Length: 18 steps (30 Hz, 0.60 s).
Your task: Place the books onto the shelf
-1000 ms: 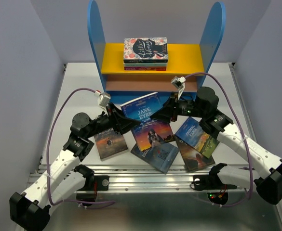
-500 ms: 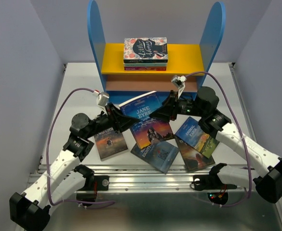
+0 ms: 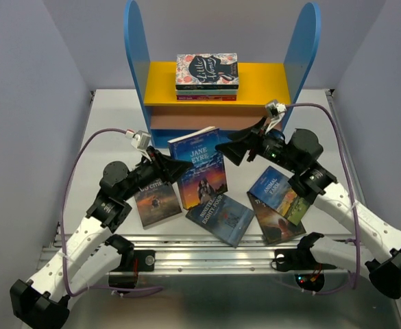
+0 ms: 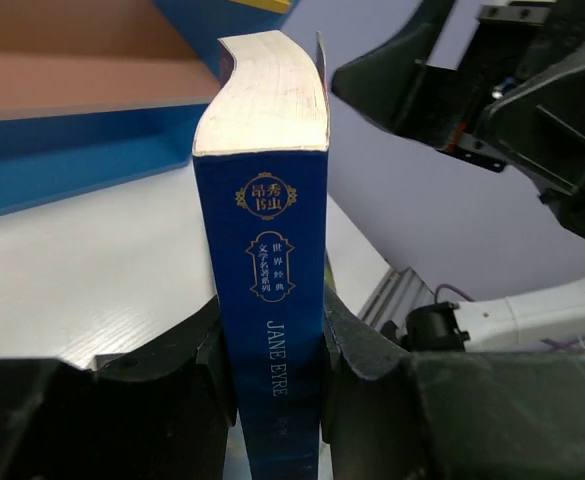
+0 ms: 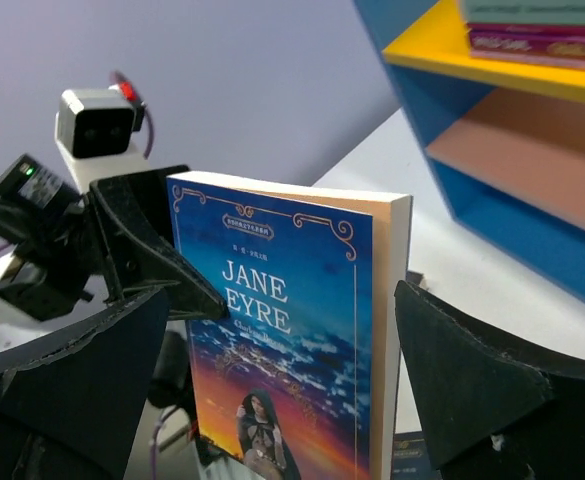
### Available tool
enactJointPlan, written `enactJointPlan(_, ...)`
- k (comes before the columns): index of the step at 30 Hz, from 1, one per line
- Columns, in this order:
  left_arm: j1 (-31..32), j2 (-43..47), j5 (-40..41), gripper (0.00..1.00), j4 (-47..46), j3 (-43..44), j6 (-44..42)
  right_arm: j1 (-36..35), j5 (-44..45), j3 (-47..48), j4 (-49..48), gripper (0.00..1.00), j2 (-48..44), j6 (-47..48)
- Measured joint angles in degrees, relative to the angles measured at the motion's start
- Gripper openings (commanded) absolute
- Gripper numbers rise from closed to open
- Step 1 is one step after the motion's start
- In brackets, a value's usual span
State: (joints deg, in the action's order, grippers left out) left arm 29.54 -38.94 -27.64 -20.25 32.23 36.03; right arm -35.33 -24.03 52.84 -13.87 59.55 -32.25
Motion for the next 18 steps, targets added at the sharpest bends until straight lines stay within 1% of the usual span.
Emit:
enactJointPlan(5,0.00,-1.07,7.72,0.00,6.54,3.91,-2.67,0.00,10.21,-1.33,1.51,1.00,-3.43,1.77)
enactJointPlan(9,-0.02,-2.23,12.96,0.00,8.85,7.63,-5.11,0.00,15.32,-2.49,2.34,1.00,-6.01,3.23)
enactJointPlan(15,0.02,-5.95,19.15,0.00,11.37,17.51,-11.23,0.00,22.69,-4.46,4.31,1.00,-9.77,5.55)
enactJointPlan(18,0.04,-8.83,22.23,0.00,11.56,24.61,-16.00,0.00,25.57,-4.96,5.62,1.00,-10.64,6.43)
